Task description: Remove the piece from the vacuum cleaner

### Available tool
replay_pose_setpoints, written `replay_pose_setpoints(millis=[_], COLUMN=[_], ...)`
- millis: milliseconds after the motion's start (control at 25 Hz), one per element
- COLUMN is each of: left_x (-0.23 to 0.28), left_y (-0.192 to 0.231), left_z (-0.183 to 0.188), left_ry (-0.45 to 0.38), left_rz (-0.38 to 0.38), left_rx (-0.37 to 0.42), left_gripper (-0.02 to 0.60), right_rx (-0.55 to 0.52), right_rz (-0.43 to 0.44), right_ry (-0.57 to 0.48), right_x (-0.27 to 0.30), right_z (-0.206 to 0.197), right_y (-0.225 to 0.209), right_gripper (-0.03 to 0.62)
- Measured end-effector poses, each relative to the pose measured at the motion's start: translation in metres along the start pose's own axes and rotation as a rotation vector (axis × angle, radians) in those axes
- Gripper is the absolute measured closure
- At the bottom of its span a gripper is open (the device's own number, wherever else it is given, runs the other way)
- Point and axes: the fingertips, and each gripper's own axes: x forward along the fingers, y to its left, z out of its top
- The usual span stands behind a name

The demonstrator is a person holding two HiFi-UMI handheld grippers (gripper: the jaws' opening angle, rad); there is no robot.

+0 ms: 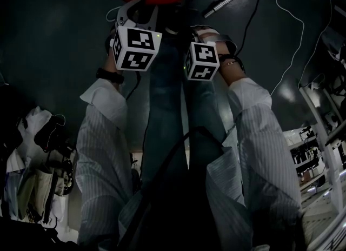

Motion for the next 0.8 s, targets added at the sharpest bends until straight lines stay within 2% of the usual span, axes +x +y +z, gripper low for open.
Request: replay_pose_setpoints(millis=[200,280,360,400,560,640,800], left_x=[-0.001,0.0,0.0,0.0,-0.002,-0.006,-0.055], left_y=[0.0,0.001,0.001,0.001,0.003,0.005,0.001], left_z=[0.0,0.001,0.001,0.0,0.002,0.004,0.027], left_ry=[0.001,0.0,-0.001,-0.002,-0.015,-0.008,-0.021], left_rz=[-0.005,-0.008,-0.011,-0.014,-0.022,-0.011,0.013], left_rx=[-0.005,-0.012,-0.021,-0.027,-0.067,-0.091,-0.133], left_gripper=[0.46,0.46,0.46,0.46,0.46,0.46,0.46], right_rx=[-0.001,-0.048,-0.142,-0.143,0.121,0.21,0.391], right_rz=[0.031,0.091,0.175,0.186,0.145,0.126,0.095], right_ry=[0.009,0.019,0.037,0.033,-0.042,-0.079,-0.165], right_x=[0.0,0.002,0.007,0.009,-0.003,-0.017,-0.07], right_z=[0.001,0.0,-0.003,-0.005,-0.007,-0.001,0.02], right_y=[0.001,0.011,0.04,0.053,0.06,0.053,0.041], right_gripper=[0.539,0.539,0.571,0.571,0.569,0.569,0.569])
